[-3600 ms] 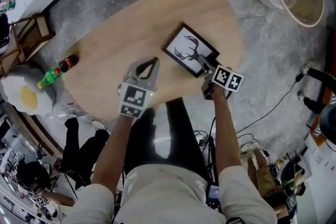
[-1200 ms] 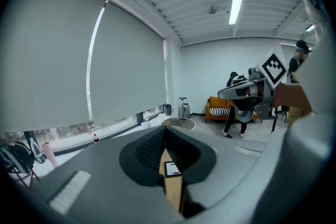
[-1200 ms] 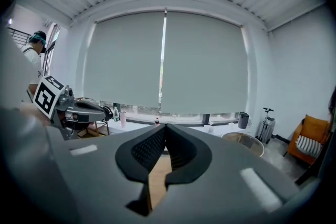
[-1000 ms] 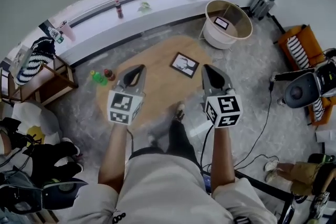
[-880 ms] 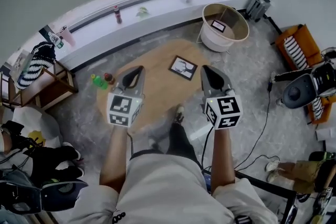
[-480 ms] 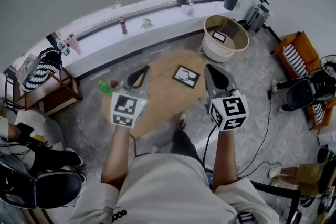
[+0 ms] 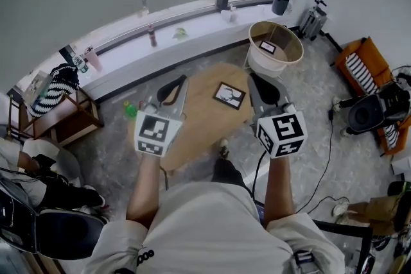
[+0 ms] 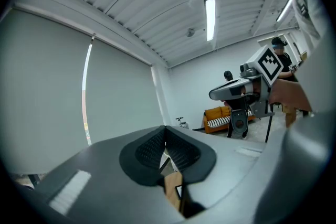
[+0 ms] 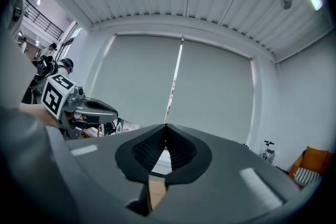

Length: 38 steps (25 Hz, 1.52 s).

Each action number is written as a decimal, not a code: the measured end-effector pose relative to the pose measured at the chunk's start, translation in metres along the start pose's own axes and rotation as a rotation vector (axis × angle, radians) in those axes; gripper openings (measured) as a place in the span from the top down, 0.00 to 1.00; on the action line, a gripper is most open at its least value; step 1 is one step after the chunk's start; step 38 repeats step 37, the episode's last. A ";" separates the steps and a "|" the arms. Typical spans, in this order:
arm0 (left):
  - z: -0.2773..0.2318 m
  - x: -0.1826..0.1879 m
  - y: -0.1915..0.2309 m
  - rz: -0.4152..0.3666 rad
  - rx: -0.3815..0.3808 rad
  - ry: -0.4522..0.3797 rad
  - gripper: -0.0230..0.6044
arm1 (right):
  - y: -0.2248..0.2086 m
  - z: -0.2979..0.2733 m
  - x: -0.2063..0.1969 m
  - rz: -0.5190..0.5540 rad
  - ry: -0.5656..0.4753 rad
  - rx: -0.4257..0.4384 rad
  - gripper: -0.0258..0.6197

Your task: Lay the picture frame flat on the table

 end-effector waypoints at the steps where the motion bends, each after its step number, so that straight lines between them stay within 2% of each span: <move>1: 0.000 0.001 0.000 -0.002 -0.002 -0.003 0.95 | 0.001 0.000 0.001 0.002 -0.001 0.000 0.96; 20: -0.007 0.006 0.001 -0.009 -0.009 0.001 0.95 | 0.000 -0.007 0.001 0.024 0.026 0.027 0.96; 38: -0.030 -0.016 0.005 0.016 -0.017 0.038 0.95 | -0.019 -0.024 -0.019 -0.006 0.058 0.020 0.96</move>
Point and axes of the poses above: the fingertips, and each gripper's own axes: z backward along the fingers, y to its left, x out of its top, the point moved 2 cm from there along z, backward along the fingers, and after that the axes turned 6 degrees about x, right-handed, at the moved point
